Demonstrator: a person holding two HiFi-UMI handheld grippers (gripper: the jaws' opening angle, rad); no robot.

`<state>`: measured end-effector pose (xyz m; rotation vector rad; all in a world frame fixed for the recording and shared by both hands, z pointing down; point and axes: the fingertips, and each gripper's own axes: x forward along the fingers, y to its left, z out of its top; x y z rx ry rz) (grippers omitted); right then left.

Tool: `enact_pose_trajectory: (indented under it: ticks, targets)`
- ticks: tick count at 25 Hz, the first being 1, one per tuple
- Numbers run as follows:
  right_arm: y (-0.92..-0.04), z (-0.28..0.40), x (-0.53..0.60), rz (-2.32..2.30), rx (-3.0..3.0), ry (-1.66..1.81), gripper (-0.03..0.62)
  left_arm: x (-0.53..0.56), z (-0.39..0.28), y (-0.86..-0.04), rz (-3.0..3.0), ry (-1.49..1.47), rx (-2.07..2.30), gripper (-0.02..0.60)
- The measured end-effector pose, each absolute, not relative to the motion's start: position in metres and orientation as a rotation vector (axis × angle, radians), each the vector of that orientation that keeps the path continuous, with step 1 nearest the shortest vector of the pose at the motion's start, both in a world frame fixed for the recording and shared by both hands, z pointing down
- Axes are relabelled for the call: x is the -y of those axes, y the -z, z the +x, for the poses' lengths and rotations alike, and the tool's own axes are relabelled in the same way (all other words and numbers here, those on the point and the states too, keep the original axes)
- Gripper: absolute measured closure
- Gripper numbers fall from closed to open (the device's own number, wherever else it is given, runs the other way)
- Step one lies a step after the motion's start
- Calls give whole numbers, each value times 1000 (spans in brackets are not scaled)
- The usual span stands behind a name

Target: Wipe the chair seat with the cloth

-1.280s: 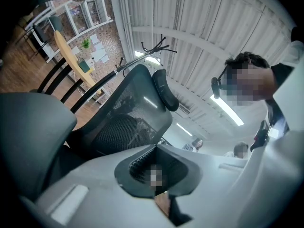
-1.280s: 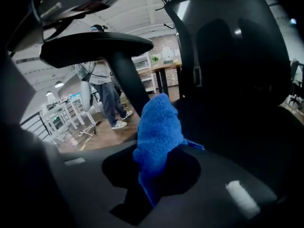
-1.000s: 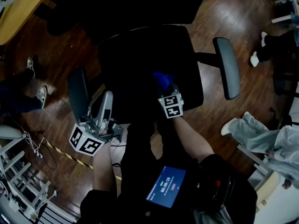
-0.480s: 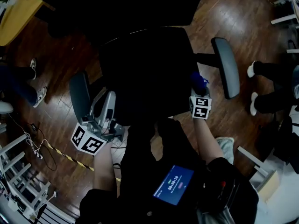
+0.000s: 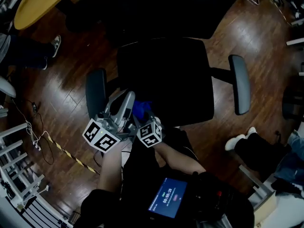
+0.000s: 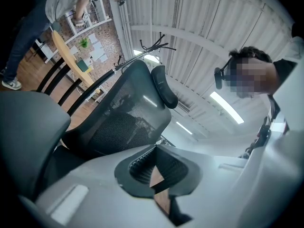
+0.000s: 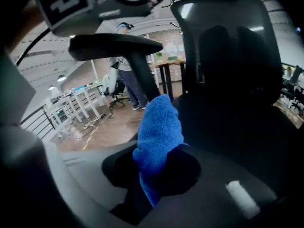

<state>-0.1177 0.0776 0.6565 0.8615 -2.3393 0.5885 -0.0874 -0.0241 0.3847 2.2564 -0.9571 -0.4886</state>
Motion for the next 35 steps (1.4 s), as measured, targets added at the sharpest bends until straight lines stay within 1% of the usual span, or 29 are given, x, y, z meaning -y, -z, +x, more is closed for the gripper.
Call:
enact_pose_trajectory:
  ticks: [2,4,6,8,11,19,22,24,31,33,35]
  targets:
    - [-653,-149,-87,801,2370,-592,508,24,-86,-386,2258,481,962,591]
    - [-651,-158,-89,781,2389,-597,508,25,-87,-387,2258,481,966,591]
    - [-655,-149,-88,767,2398,-573,508,25,-88,-389,2255,479,970,591]
    - [-658,-126,-86,804,2385,-586,508,24,-89,-390,2254,476,970,591]
    - [-667,-60,-77,946,2293,-637,508,23,-87,-392,2256,466,966,591]
    - [-661,181,-54,1360,1996,-618,508,26,-87,-390,2261,451,964,591]
    - [-651,239,-48,1481,1911,-578,508,26,-87,-391,2258,449,964,591]
    - [-653,251,-48,1498,1886,-563,508,26,-87,-392,2257,445,963,591]
    - [-648,256,-39,1562,1895,-633,508,25,-79,-395,2258,421,967,591]
    - [-641,251,-34,1563,1961,-689,509,24,-75,-393,2258,416,968,591]
    - [-618,231,-27,1541,2093,-722,510,23,-72,-386,2257,417,962,591]
